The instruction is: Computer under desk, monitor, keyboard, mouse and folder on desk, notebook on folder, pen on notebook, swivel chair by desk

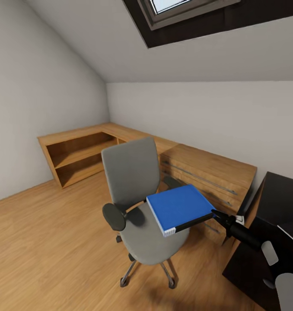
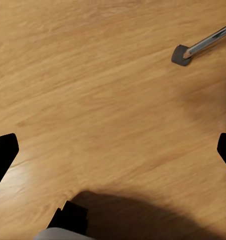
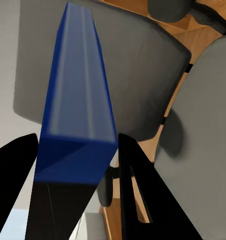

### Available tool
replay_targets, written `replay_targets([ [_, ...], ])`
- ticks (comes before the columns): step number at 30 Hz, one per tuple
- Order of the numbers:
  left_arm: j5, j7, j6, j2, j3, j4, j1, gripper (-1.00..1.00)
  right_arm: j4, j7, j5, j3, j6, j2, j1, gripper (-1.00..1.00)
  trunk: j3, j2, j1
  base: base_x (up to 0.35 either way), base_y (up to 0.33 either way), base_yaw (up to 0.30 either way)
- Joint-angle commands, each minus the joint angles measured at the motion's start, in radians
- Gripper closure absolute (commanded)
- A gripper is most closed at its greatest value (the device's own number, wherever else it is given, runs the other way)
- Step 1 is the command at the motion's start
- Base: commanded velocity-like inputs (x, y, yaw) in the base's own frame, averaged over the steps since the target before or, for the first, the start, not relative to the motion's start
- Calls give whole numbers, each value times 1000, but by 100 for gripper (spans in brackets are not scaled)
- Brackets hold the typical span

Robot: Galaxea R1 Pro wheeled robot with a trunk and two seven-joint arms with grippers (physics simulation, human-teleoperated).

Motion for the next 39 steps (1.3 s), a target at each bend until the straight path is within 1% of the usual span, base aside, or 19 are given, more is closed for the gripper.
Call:
replay_targets([
  [1,10,1,-2,-1,1,0,0,-100,0,2,-1,-2,4,0,0,100,2,7,-4,0,0,0],
  [12,10,1,-2,1,1,0,0,-100,1,2,-3,-3,5,1,0,100,37,84,-46,0,0,-3],
  [20,9,0,-2,0,1,-1,0,-100,-3,3,-5,-4,8,1,0,100,67,140,-77,0,0,-200],
  [23,9,0,-2,2,1,-1,0,-100,-12,26,-5,-5,10,-1,0,100,79,161,-88,0,0,-252],
  [25,9,1,-2,3,0,-1,0,-100,-59,49,-1,-4,11,-3,1,100,86,175,-96,0,0,-255],
  [26,9,1,-2,3,0,-1,0,-100,-101,54,2,-4,14,-3,6,100,90,182,-100,0,0,-256],
  [31,9,1,-2,1,-3,-1,0,-100,-203,60,2,-3,45,-2,32,100,108,217,-119,0,0,-256],
  [39,9,1,-2,1,-3,-1,0,-100,-219,60,-1,-4,58,-3,35,100,135,273,-150,0,0,-257],
])
